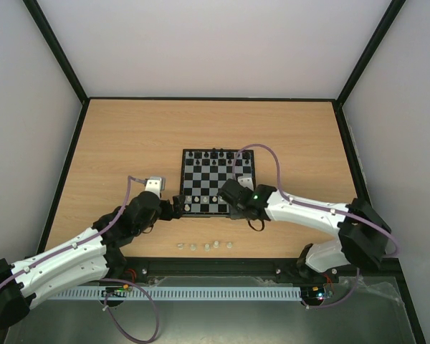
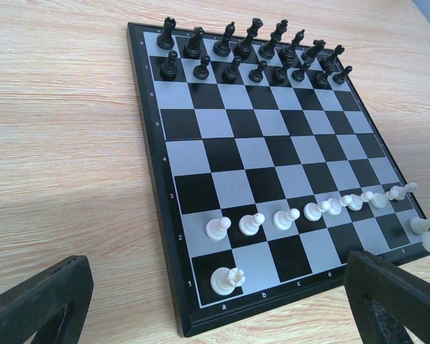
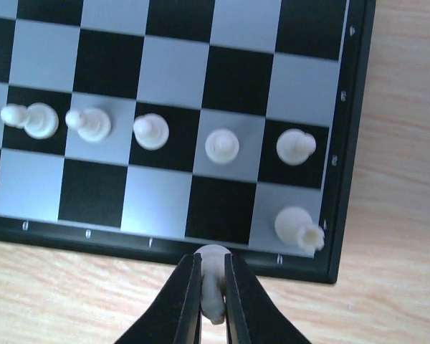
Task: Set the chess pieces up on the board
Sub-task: Place the chess piece on the chessboard.
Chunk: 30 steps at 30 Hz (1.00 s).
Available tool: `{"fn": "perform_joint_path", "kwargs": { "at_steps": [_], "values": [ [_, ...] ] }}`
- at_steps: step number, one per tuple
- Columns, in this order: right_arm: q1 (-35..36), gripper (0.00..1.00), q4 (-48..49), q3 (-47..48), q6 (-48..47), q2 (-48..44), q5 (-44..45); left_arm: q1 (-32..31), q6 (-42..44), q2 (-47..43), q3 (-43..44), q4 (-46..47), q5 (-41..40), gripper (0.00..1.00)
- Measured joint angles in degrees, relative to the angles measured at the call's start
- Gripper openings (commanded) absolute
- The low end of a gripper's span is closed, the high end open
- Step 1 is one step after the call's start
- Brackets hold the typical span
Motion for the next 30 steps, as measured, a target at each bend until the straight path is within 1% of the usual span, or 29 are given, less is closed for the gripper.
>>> {"fn": "perform_joint_path", "kwargs": {
  "at_steps": [5, 11, 17, 30],
  "values": [
    [-2.21, 0.08, 0.94, 2.45, -4.07, 4.20, 0.07, 0.00, 0.00, 0.00, 0.00, 0.00, 0.00, 0.99],
    [-3.28, 0.09, 1.51, 2.86, -6.58, 6.71, -0.17, 0.00, 0.00, 0.00, 0.00, 0.00, 0.00, 0.99],
    [-4.42, 0.09, 2.32, 2.93, -7.78, 7.63, -0.37, 0.00, 0.00, 0.00, 0.00, 0.00, 0.00, 0.99],
    [-5.18, 0.15, 3.45, 2.95, -9.11, 8.79, -1.09, 0.00, 0.00, 0.00, 0.00, 0.00, 0.00, 0.99]
  ]
}}
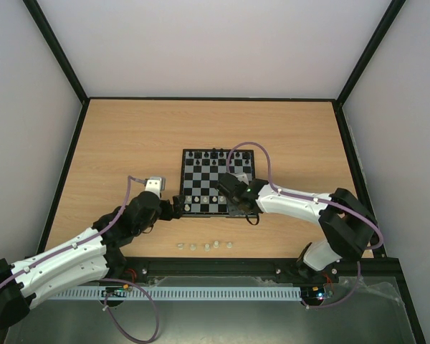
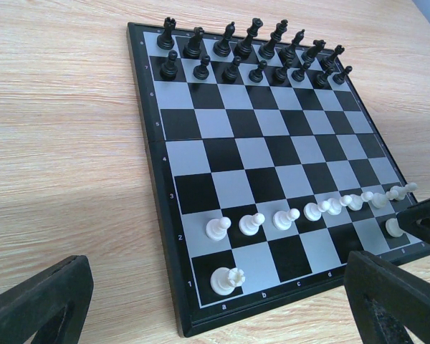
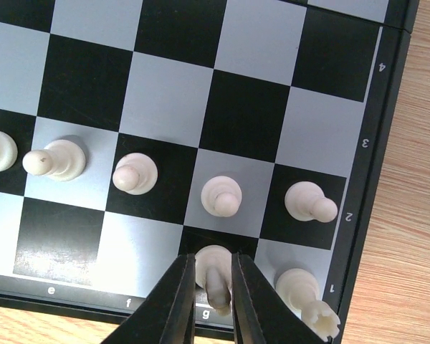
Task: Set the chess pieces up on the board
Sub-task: Place the chess piece on the chessboard.
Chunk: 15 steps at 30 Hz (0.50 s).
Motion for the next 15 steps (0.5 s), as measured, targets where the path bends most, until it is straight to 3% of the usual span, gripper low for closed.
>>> {"fn": "perform_joint_path", "kwargs": {
  "at_steps": [7, 15],
  "values": [
    [0.00, 0.20, 0.24, 0.00, -0.11, -0.02, -0.13, 0.00, 0.00, 0.00, 0.00, 0.00, -0.02, 0.99],
    [-0.04, 0.46, 0.44, -0.09, -1.25, -5.55, -1.73, 0.11, -0.74, 2.91, 0.02, -0.59, -0.92, 0.99]
  ]
}}
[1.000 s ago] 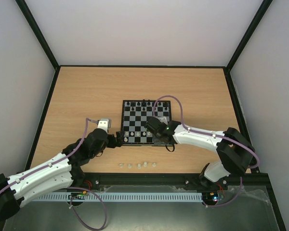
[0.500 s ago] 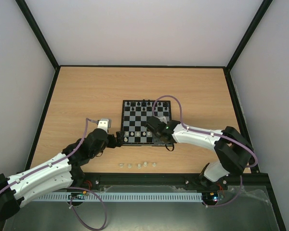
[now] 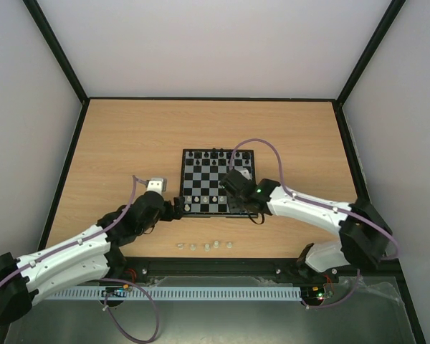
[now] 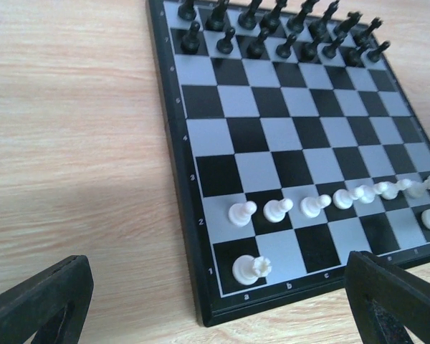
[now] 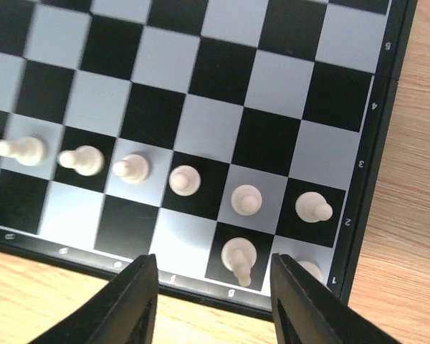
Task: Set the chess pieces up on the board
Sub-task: Place the chess piece on the chessboard, then pick up the chess piece at the center of the board.
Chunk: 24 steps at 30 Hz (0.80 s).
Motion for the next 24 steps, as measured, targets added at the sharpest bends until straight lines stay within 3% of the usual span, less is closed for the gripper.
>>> {"fn": "perform_joint_path", "kwargs": {
  "at_steps": [6, 10, 18, 24],
  "values": [
    [-0.07, 0.50, 1.90, -2.14, -2.01, -5.88, -1.46, -1.57, -4.09, 2.64, 0.04, -2.54, -0.31, 0.99],
    [-0.07, 0.50, 3.45, -5.09, -3.45, -7.76, -2.91, -8.33, -9.14, 4.52, 1.38, -6.43, -2.73, 0.96],
    [-0.07, 0.49, 5.38, -8.28, -5.18, -13.35, -6.23, -25.18, -24.55, 7.06, 5.38, -19.17, -8.48, 0.71],
    [-0.07, 0.49, 6.91, -8.59, -5.68, -15.72, -8.31, -30.75, -32.09, 5.22, 5.05, -26.10, -8.94, 0.65]
  ]
}}
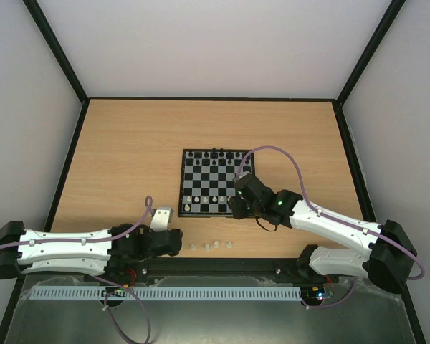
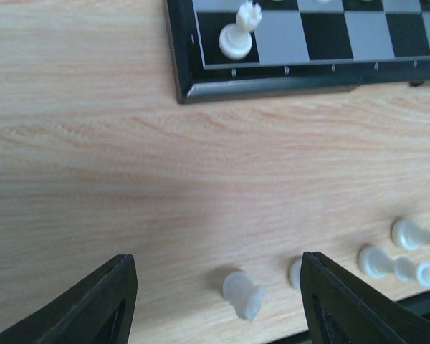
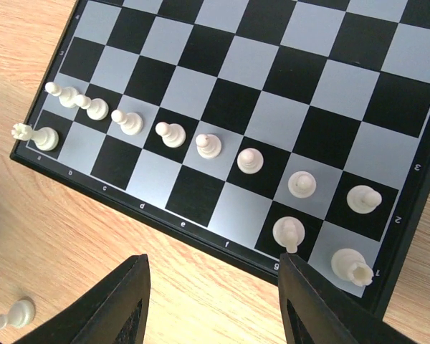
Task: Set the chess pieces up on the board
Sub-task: Pick up the chess piece at the center of the board.
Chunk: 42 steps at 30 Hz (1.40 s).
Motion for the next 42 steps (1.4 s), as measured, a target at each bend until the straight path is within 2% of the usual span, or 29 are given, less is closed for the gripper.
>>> {"fn": "perform_joint_path", "kwargs": {
  "at_steps": [7, 14, 18, 27, 42],
  "values": [
    [-0.04, 0.49, 0.48, -0.33, -0.09, -0.42, -0.94, -4.50, -2.60, -0.39, -2.21, -0.68, 1.29, 0.64],
    [-0.04, 0.49, 0.48, -0.37, -0.09, -0.44, -1.14, -5.18, -2.75, 0.76, -4.68, 1.33, 2.01, 0.52],
    [-0.04, 0.49, 0.48, -0.37, -0.09, -0.44, -1.14, -5.22, -2.12, 2.67, -4.79, 3.23, 1.84, 0.49],
    [-0.04, 0.49, 0.46, -0.37, -0.09, -0.63, -1.14, -5.22, -0.17, 5.92, -4.66, 8.61, 1.55, 0.50],
    [-0.04, 0.49, 0.46, -0.37, -0.09, -0.94, -1.33, -5.55, 0.85, 1.16, -4.66, 3.48, 1.55, 0.52]
  ]
}}
